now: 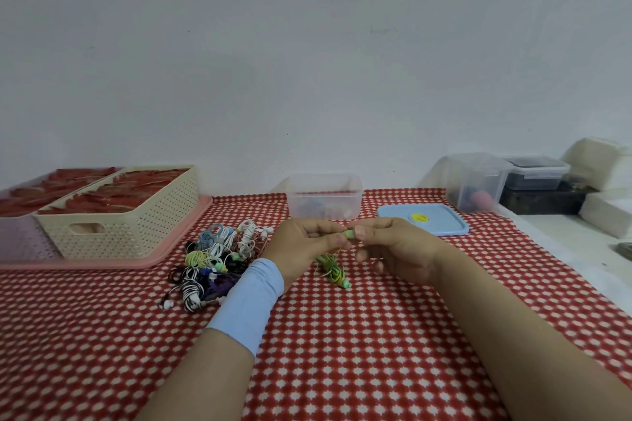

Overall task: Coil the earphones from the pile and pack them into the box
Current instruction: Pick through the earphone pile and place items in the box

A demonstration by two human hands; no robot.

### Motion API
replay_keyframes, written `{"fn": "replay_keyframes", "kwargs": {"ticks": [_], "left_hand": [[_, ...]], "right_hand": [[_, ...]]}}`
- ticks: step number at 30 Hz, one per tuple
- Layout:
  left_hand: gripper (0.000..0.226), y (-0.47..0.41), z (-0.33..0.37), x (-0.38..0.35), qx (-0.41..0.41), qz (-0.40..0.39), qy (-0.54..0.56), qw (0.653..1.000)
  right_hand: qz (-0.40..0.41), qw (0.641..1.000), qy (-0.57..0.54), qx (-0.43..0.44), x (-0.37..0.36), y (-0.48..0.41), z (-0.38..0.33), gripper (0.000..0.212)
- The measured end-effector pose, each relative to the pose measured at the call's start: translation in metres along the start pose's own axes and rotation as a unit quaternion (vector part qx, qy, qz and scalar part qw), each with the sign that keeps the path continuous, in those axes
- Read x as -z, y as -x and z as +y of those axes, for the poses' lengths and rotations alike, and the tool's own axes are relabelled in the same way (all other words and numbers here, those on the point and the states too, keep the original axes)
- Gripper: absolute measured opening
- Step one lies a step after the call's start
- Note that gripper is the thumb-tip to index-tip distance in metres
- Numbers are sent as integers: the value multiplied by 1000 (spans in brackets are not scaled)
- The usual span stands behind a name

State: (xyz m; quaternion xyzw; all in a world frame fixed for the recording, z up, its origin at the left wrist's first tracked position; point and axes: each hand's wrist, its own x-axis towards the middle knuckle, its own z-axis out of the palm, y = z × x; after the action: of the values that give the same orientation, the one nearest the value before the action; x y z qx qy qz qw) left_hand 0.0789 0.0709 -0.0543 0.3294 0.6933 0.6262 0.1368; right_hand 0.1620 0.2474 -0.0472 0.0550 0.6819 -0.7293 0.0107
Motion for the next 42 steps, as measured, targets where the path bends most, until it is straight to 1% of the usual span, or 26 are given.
{"fn": "replay_keyframes", "kwargs": {"ticks": [3, 5, 9, 10, 12, 14, 16, 18, 20, 22, 24, 26, 28, 30, 32, 34, 36, 38, 42], "left_hand": [[14, 0, -1, 2, -2, -12, -12, 1000], [13, 0, -1, 2, -4, -19, -32, 999], [14, 0, 1, 4, -6, 7, -36, 999], [13, -1, 1, 5, -10, 14, -57, 998], [10, -3, -1, 9, -16, 31, -125, 991], [4, -5, -3, 12, -19, 45, -205, 978], [5, -5, -4, 13, -17, 40, -280, 959], [7, -6, -6, 10, -15, 25, -352, 936], [11, -8, -10, 7, -11, 9, -394, 919], [13, -8, -12, 4, -5, -3, -398, 917], [12, -9, -12, 5, -13, 1, -393, 920], [12, -8, -7, 8, -38, 12, -385, 922], [12, -6, 2, 8, -66, 14, -361, 930], [12, -1, 15, 6, -73, -6, -318, 945], [7, 4, 26, 4, -59, -64, -310, 947], [13, 7, 31, 1, -29, -143, -346, 927], [24, 8, 30, -1, 0, -196, -400, 895], [26, 6, 25, -2, 5, -207, -437, 875], [17, 3, 19, -1, -28, -167, -437, 883]], "right_hand": [[7, 1000, 14, -11, 0, 0, 0, 30], [22, 999, 19, -16, -1, -1, 0, 27], [44, 998, 36, 15, -5, -1, -1, 24], [54, 996, 66, 25, -5, -1, -2, 22], [94, 981, 162, 43, -4, 1, -5, 17], [150, 954, 251, 67, 4, 2, -8, 15], [174, 926, 325, 83, 15, 4, -11, 10], [159, 898, 405, 68, 27, 7, -14, 7], [129, 877, 461, 25, 35, 9, -15, 10], [101, 865, 492, -11, 38, 10, -15, 11], [78, 855, 512, -27, 37, 10, -14, 12], [64, 846, 529, -33, 35, 9, -13, 12], [67, 836, 543, -27, 33, 9, -13, 10], [78, 836, 542, -15, 33, 7, -12, 9], [87, 849, 521, 2, 29, 7, -10, 7], [96, 862, 498, 29, 25, 4, -8, 5], [106, 867, 485, 49, 21, 2, -6, 7], [110, 871, 474, 64, 17, 1, -6, 8], [113, 910, 391, 80, 12, 1, -4, 13]]}}
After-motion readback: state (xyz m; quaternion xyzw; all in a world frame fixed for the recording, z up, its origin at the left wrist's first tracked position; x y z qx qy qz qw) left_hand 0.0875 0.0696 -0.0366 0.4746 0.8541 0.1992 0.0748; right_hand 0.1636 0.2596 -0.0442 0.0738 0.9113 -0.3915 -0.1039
